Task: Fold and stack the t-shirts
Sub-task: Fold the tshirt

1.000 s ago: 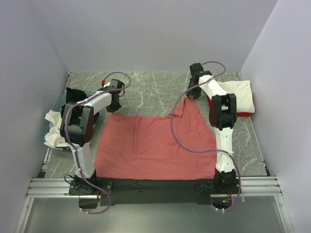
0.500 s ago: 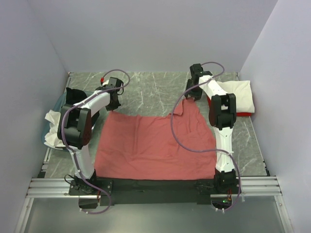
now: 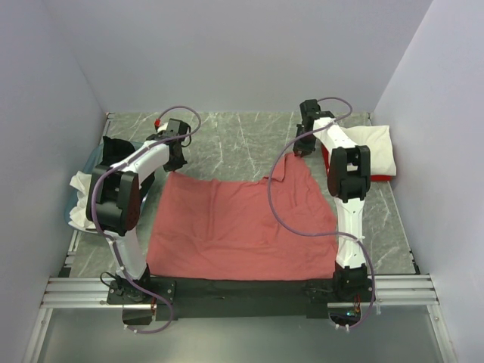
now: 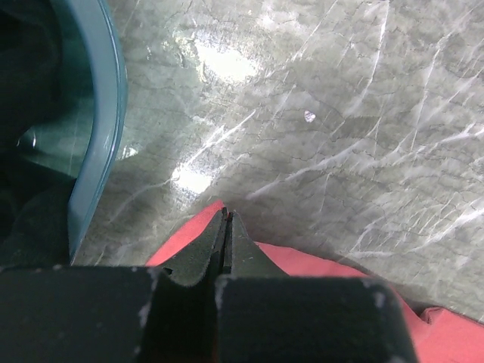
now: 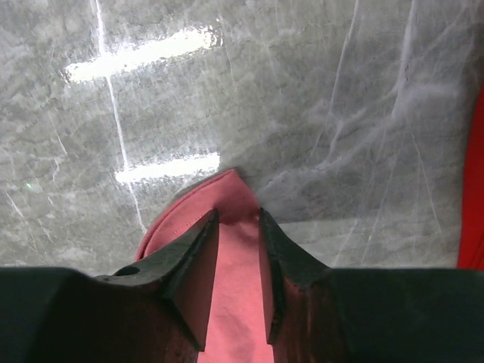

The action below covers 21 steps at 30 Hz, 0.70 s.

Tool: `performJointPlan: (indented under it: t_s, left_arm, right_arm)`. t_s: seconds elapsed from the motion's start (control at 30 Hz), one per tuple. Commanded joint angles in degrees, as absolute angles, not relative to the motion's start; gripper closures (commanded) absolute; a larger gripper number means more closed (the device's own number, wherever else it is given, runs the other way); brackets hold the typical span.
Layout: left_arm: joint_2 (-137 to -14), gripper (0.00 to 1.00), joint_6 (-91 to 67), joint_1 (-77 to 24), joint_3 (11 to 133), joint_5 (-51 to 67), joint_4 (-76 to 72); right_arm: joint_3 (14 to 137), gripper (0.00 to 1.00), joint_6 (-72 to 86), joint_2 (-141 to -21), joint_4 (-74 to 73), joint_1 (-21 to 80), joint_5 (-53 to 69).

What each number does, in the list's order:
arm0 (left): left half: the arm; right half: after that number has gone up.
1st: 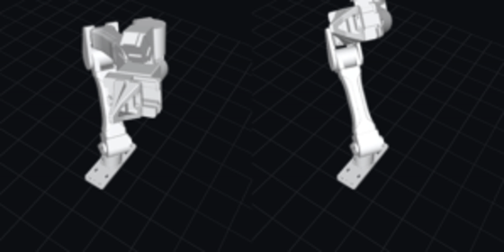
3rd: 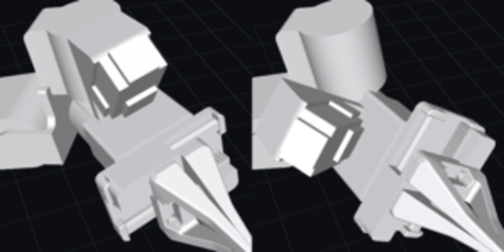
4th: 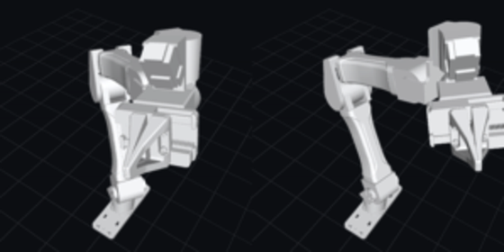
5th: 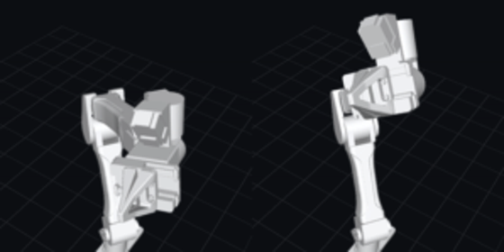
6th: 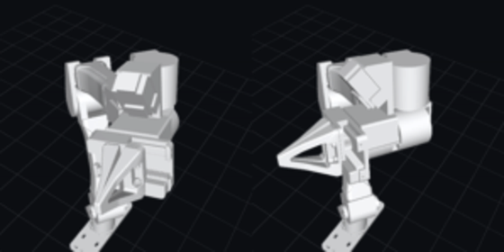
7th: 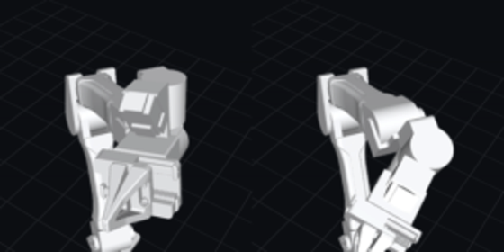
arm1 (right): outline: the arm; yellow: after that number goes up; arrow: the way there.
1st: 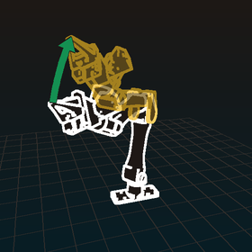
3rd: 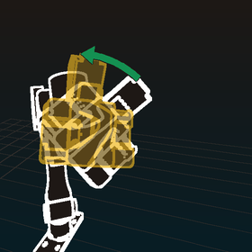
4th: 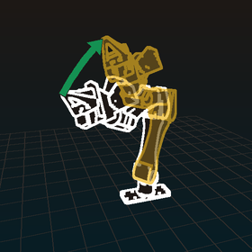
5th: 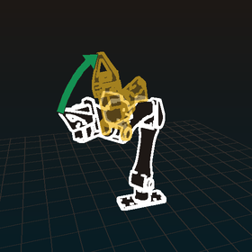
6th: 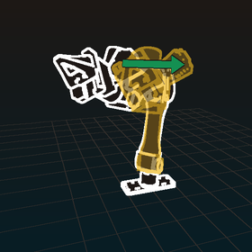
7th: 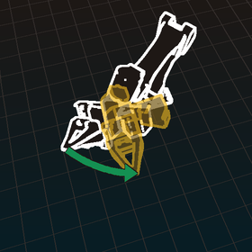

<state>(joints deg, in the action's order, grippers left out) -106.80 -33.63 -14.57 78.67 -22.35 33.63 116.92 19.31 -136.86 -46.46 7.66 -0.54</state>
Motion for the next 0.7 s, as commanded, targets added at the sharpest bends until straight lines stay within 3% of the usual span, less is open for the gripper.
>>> performJointPlan:
  t_s: [0.0, 0.13, 0.2, 0.37, 0.67]
  left_arm:
    - [-103.8, 1.0, -33.4, -14.5, 78.22, -22.94, 33.4]
    - [-103.62, 1.0, -33.4, -14.5, 78.05, -22.85, 33.14]
    - [-103.54, 1.0, -33.4, -14.5, 78.13, -22.94, 33.05]
    - [-103.1, 1.0, -33.66, -14.5, 77.7, -22.85, 32.7]
    - [-93.44, 0.99, -36.12, -14.5, 71.29, -19.51, 27.51]
  right_arm:
    - [116.01, 0.67, 17.76, -135.79, -45.79, 7.38, 1.32]
    - [115.84, 0.92, 16.88, -135.7, -45.53, 7.38, 1.67]
    - [115.49, 1.0, 16.79, -135.53, -45.09, 7.38, 1.76]
    - [109.81, 1.0, 17.05, -132.46, -39.84, 7.38, 3.07]
    - [90.29, 1.0, 19.07, -112.35, -26.2, 7.38, 7.82]
